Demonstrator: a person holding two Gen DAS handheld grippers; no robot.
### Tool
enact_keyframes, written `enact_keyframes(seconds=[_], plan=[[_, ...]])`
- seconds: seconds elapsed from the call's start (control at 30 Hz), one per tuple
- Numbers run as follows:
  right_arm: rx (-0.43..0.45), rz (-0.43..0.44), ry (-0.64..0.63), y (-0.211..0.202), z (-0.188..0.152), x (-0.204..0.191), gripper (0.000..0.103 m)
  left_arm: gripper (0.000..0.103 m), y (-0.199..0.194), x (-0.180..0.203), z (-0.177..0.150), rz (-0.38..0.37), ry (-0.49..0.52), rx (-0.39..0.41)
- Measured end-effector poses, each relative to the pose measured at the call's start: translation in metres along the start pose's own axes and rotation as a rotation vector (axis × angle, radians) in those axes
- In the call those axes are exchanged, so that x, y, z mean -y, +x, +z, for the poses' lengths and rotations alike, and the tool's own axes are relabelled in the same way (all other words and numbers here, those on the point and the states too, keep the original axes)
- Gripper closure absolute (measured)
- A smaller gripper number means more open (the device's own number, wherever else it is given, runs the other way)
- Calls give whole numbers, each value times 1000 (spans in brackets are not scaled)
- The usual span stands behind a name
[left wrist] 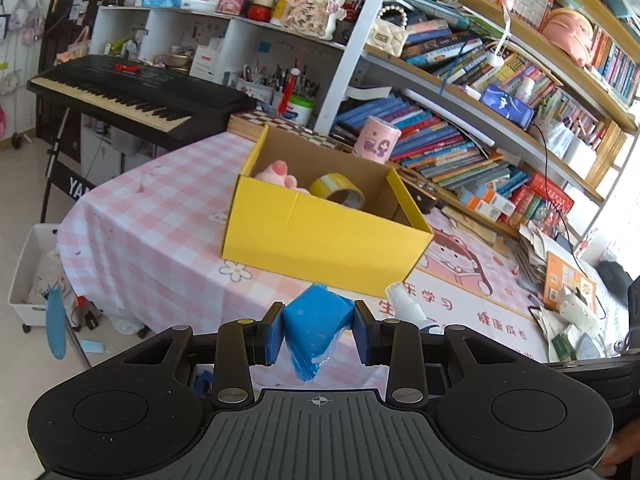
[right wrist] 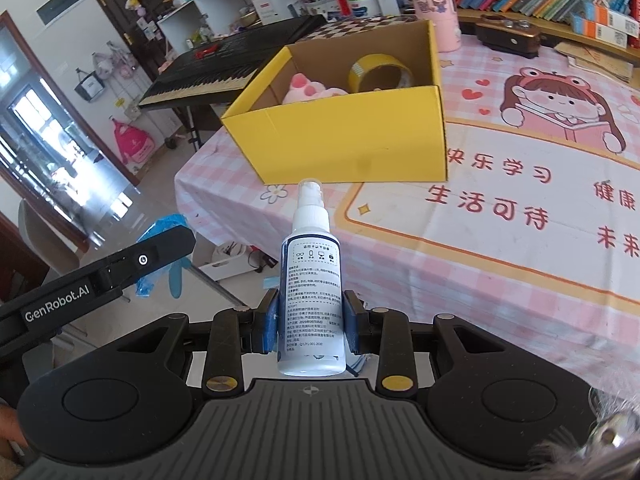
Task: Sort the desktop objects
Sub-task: 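Carry the spray bottle with the right tool while the left tool carries the blue clip to the box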
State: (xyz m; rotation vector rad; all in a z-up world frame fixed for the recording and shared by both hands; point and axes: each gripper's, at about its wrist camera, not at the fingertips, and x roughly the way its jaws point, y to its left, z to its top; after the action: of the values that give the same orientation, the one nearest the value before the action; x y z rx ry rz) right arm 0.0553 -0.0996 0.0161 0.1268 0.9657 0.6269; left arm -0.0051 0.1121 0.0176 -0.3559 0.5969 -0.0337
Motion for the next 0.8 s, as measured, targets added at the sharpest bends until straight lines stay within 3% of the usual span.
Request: enact_keyframes(seconds=[0.27, 0.57, 0.8], plan=[[47, 24, -24, 0, 32, 5, 73, 69, 11, 4, 20, 7, -4, 46], [135, 75, -56, 4, 97, 15, 73, 69, 38, 15, 65, 33, 22, 128], [179, 64, -93, 20, 146, 35, 73, 69, 76, 22, 98, 64, 44, 163]])
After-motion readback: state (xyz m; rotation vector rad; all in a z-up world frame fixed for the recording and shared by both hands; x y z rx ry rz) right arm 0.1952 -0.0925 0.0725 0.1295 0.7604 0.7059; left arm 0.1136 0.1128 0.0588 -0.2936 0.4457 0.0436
